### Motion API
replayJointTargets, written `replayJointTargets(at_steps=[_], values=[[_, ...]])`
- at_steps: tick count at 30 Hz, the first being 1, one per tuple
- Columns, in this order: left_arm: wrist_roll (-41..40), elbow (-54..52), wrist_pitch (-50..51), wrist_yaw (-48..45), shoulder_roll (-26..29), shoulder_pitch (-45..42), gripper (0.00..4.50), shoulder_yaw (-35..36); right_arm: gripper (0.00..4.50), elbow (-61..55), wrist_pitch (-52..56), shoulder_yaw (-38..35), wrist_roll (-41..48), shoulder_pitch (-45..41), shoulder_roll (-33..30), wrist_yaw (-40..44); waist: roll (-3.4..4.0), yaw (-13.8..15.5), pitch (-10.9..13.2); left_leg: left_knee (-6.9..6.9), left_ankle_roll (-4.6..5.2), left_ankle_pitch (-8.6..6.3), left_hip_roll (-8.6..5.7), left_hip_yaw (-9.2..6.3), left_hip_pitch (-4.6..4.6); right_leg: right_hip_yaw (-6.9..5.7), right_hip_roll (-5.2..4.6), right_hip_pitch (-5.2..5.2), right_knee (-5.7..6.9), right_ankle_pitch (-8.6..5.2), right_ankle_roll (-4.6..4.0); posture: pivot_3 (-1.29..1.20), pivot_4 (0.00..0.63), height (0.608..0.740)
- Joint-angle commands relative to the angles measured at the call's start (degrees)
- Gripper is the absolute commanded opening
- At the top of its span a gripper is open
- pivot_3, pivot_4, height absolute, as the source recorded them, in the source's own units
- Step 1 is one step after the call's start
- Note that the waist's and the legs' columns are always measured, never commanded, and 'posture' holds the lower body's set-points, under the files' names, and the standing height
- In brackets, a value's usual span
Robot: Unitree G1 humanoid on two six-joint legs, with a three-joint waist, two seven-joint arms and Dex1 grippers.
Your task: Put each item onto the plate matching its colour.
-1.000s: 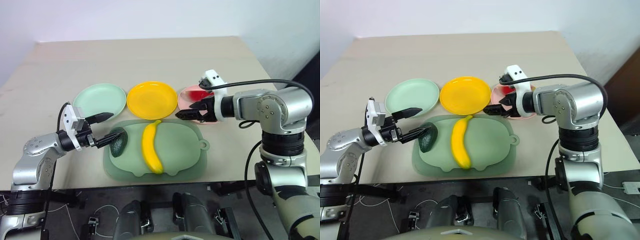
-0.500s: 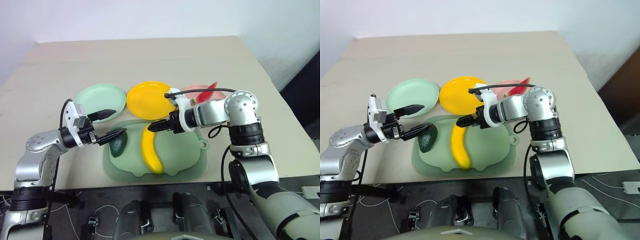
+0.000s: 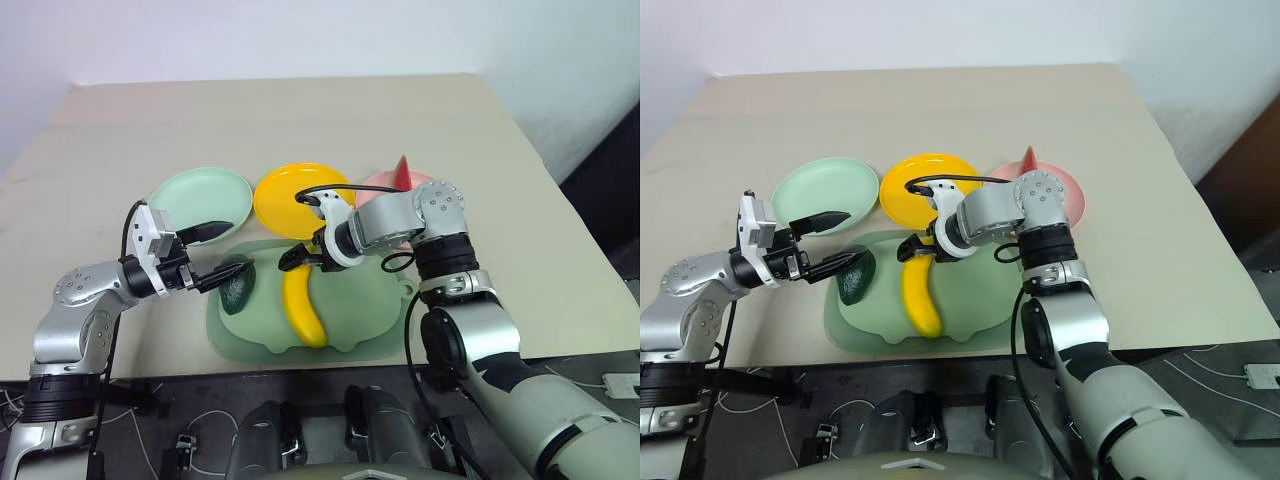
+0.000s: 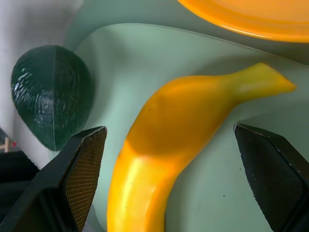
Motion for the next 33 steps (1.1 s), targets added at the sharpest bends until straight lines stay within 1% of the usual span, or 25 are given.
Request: replayJointTargets(at_steps=[1, 4, 7, 10, 11, 13, 15, 18, 21, 26, 30, 33], values=[[-0.37, -1.16, -0.52, -0.16, 0.44, 0.09, 4.50, 0.68, 4.47, -0.48, -2.72, -0.17, 5.19, -0.35, 1.56, -8.04, 0.00, 0.01, 0.00, 0.00, 0.00, 0.00, 0.00, 0.00, 0.00, 0.00, 0.00, 0.01, 0.00, 0.00, 0.00, 0.00, 0.150, 0.696], [-0.29, -1.00, -0.62, -0.15, 0.46, -0.03, 4.50, 0.69, 4.47, -0.54, -5.23, 1.41, 9.55, 0.19, 2.32, -14.61, 0.00, 0.04, 0.00, 0.00, 0.00, 0.00, 0.00, 0.00, 0.00, 0.00, 0.00, 0.02, -0.01, 0.00, 0.00, 0.00, 0.150, 0.696], [-0.21, -0.78, -0.71, -0.15, 0.43, -0.21, 4.50, 0.64, 3.90, -1.85, -6.96, 3.86, 13.48, 0.77, 2.08, -17.82, 0.00, 0.03, 0.00, 0.00, 0.00, 0.00, 0.00, -0.01, 0.00, 0.00, 0.01, 0.02, -0.01, 0.00, 0.00, 0.00, 0.150, 0.696], [-0.17, -0.52, -0.83, -0.22, 0.37, -0.25, 4.50, 0.63, 2.95, -3.54, -9.23, 6.44, 17.52, 1.36, 1.35, -19.65, 0.00, -0.02, 0.00, 0.00, 0.00, 0.00, 0.00, -0.01, 0.00, 0.01, 0.01, 0.02, -0.01, 0.00, 0.01, 0.00, 0.150, 0.696], [-0.15, -0.48, -0.90, -0.24, 0.33, -0.19, 4.50, 0.62, 2.54, -4.07, -10.05, 7.38, 18.81, 1.60, 0.96, -20.18, 0.00, -0.02, 0.00, 0.00, 0.00, 0.00, 0.00, -0.01, 0.00, 0.01, 0.02, 0.02, -0.01, 0.00, 0.01, 0.00, 0.150, 0.696], [-0.17, -0.24, -0.95, -0.21, 0.16, -0.33, 4.50, 0.57, 2.02, -4.94, -11.58, 9.09, 21.25, 1.83, -0.11, -20.65, 0.00, 0.05, 0.00, 0.00, 0.01, 0.01, 0.00, -0.02, 0.00, 0.01, 0.02, 0.03, -0.01, 0.00, 0.01, 0.00, 0.150, 0.696], [-0.14, -0.06, -0.98, -0.19, 0.06, -0.50, 4.50, 0.47, 1.96, -5.65, -12.41, 9.73, 22.36, 1.96, -1.03, -20.21, 0.00, 0.07, 0.00, 0.00, 0.01, 0.01, -0.01, -0.02, 0.00, 0.01, 0.02, 0.04, -0.02, 0.00, 0.01, 0.00, 0.150, 0.696], [0.00, 0.28, -1.17, -0.30, 0.05, -0.66, 4.50, 0.35, 1.94, -6.54, -13.00, 8.15, 22.49, 2.35, -2.06, -18.58, 0.00, 0.05, 0.00, 0.00, 0.02, 0.01, 0.00, -0.03, 0.01, 0.01, 0.02, 0.05, -0.02, 0.00, 0.01, 0.00, 0.150, 0.696], [-0.10, 0.53, -1.31, -0.25, 0.05, -0.80, 4.50, 0.59, 1.93, -7.11, -10.45, 5.42, 22.49, -1.29, -7.16, -9.74, 0.00, 0.22, 0.00, 0.00, 0.06, 0.03, 0.00, -0.04, 0.00, 0.01, 0.02, 0.05, -0.04, -0.01, 0.02, 0.00, 0.150, 0.696], [-0.13, 0.75, -1.48, -0.25, 0.21, -0.78, 4.50, 0.85, 1.93, -0.43, -12.27, 4.62, 21.50, -8.58, -12.25, -3.68, 0.01, -0.04, 0.01, 0.02, 0.11, 0.06, -0.01, -0.05, 0.01, 0.01, 0.02, 0.05, -0.05, -0.01, 0.02, 0.00, 0.150, 0.696], [-0.17, 0.54, -1.57, 0.03, 0.01, -0.70, 4.50, 0.89, 1.93, 8.01, -16.89, 2.56, 10.58, -12.81, -13.18, 4.18, 0.00, 0.03, 0.00, -0.01, 0.15, 0.08, 0.05, -0.04, 0.05, 0.02, 0.06, 0.06, -0.05, -0.02, 0.03, 0.00, 0.150, 0.696], [-0.23, 0.10, -1.72, 0.40, -0.25, -0.33, 4.50, 0.97, 1.93, 13.06, -19.39, 3.01, -0.29, -15.35, -13.88, 12.80, 0.01, 0.26, 0.00, 0.00, 0.16, 0.08, 0.01, -0.02, 0.03, 0.01, 0.05, 0.08, -0.06, -0.02, 0.04, 0.00, 0.150, 0.696]])
